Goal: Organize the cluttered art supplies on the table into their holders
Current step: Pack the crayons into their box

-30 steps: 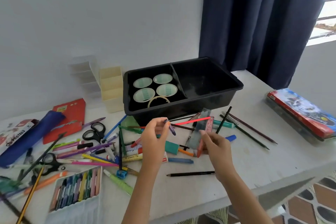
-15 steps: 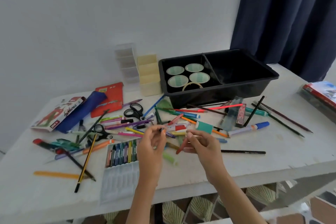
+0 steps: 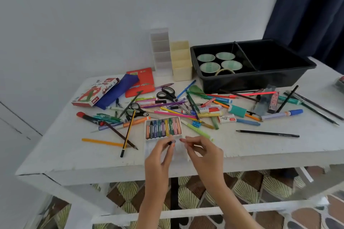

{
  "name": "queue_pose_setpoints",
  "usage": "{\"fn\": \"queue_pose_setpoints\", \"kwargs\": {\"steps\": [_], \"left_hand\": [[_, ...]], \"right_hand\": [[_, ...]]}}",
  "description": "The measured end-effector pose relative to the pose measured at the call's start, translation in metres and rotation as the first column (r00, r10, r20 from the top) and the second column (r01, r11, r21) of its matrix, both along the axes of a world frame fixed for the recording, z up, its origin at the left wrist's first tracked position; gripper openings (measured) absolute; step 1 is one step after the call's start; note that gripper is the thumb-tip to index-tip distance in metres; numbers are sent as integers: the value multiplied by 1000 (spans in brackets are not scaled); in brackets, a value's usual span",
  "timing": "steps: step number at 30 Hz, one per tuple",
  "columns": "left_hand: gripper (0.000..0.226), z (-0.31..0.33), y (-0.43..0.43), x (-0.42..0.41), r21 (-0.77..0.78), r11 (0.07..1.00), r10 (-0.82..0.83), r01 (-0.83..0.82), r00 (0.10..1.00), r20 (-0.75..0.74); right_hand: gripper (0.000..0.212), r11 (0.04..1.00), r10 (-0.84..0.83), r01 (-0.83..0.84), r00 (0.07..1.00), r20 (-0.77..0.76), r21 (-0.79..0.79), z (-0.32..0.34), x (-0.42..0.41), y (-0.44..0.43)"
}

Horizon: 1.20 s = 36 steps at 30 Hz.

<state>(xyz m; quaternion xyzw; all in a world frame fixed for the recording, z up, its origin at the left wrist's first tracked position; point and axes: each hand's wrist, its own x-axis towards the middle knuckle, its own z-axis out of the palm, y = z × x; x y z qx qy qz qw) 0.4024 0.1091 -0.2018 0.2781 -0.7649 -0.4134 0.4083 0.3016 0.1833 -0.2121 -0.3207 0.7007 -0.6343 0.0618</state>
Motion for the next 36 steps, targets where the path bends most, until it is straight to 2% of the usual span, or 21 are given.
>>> {"fn": "queue_pose_setpoints", "kwargs": {"steps": [4,6,9,14,17,21,24,28,30,34,36], "left_hand": [[32,-8,5,7,182,974,-135,134,991,-5],[35,-9,7,8,219,963,-159,158,987,-17],[32,-14,9,10,204,961,-184,184,983,-20],[30,-26,11,15,263,948,-167,181,983,-76],[31,-28,11,12,262,940,-209,220,975,-70],[33,-32,8,7,210,947,-243,242,970,-20],[31,-33,-1,5,236,939,-260,251,966,5],[35,-34,-7,4,117,961,-258,249,964,65],[39,-34,-8,4,57,966,-256,252,963,81],[26,-35,-13,2,32,952,-306,305,939,159],[24,-41,-15,1,-72,957,-254,280,932,257]], "right_hand": [[30,985,60,12,911,-408,172,-22,12,-4],[34,969,99,31,860,-501,245,-29,13,-4],[35,954,108,67,832,-544,292,-33,12,-4],[29,933,127,95,817,-563,348,-37,15,-4],[24,925,136,96,820,-557,367,-37,17,-4],[34,926,148,80,823,-549,369,-34,25,-4],[34,935,163,14,870,-466,353,-35,21,-2],[32,959,166,-70,925,-341,276,-36,8,5],[32,971,150,-76,933,-327,229,-37,8,6],[32,977,130,-72,947,-294,202,-39,8,6],[25,981,111,-67,963,-244,183,-38,5,6]]}}
